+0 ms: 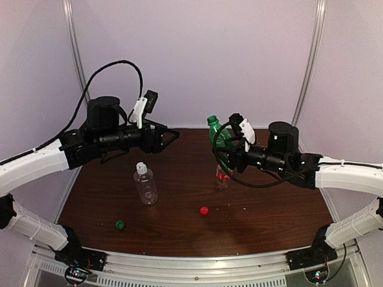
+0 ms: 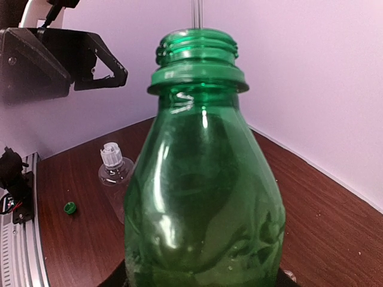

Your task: Unscrew the bottle caps

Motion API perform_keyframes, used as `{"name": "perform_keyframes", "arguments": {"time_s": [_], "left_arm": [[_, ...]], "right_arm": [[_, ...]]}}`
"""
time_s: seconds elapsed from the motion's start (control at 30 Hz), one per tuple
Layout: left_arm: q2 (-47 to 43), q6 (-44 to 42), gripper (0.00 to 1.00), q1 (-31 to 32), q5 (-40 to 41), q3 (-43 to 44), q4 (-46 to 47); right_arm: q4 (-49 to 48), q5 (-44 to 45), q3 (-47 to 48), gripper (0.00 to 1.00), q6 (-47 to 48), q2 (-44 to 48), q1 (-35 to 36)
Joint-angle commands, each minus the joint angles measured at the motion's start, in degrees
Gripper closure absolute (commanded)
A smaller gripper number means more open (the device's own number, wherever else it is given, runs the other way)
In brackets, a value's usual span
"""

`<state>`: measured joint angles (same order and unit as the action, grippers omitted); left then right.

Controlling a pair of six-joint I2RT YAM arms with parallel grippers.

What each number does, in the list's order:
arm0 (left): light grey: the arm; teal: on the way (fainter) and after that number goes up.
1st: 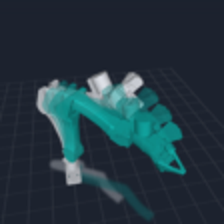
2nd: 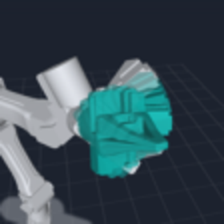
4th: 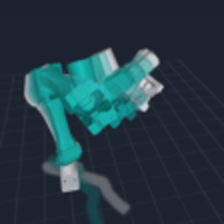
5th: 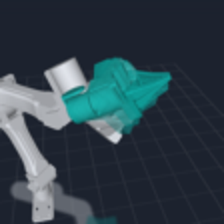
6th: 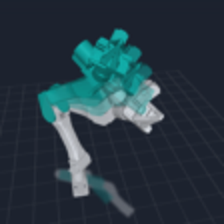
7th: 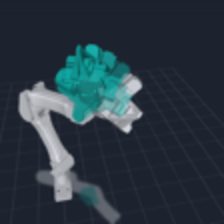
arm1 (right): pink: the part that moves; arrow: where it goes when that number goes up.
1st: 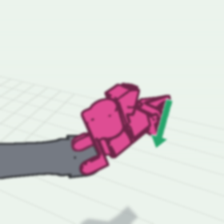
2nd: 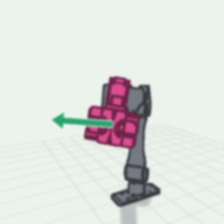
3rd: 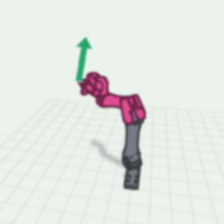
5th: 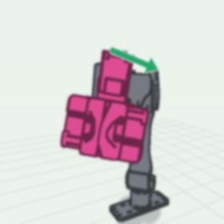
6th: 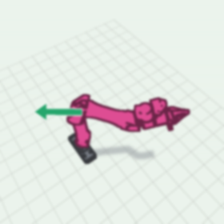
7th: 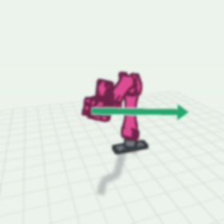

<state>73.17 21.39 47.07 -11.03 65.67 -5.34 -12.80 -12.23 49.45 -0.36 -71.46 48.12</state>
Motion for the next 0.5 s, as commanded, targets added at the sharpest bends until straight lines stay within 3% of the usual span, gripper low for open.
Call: {"name": "perform_keyframes", "arguments": {"time_s": [0.0,0.17,0.27,0.47], "left_arm": [[-3.81,-3.08,0.29,-0.40,2.48,-4.38,-2.11],[-6.63,-4.24,0.26,-0.40,2.18,-7.55,-5.16],[-8.29,-3.96,0.26,-0.40,4.47,-8.78,-11.88],[-14.41,7.34,0.26,0.74,9.74,-17.94,-19.01]], "right_arm": [[0.40,-3.89,-1.29,0.50,-0.65,0.89,-0.27],[-0.89,-8.14,-2.86,0.48,-0.78,1.49,-0.26],[0.24,-8.34,-2.74,0.48,-1.04,1.41,-0.31],[0.15,-7.94,-3.70,0.48,-1.55,1.13,-0.37]]}}
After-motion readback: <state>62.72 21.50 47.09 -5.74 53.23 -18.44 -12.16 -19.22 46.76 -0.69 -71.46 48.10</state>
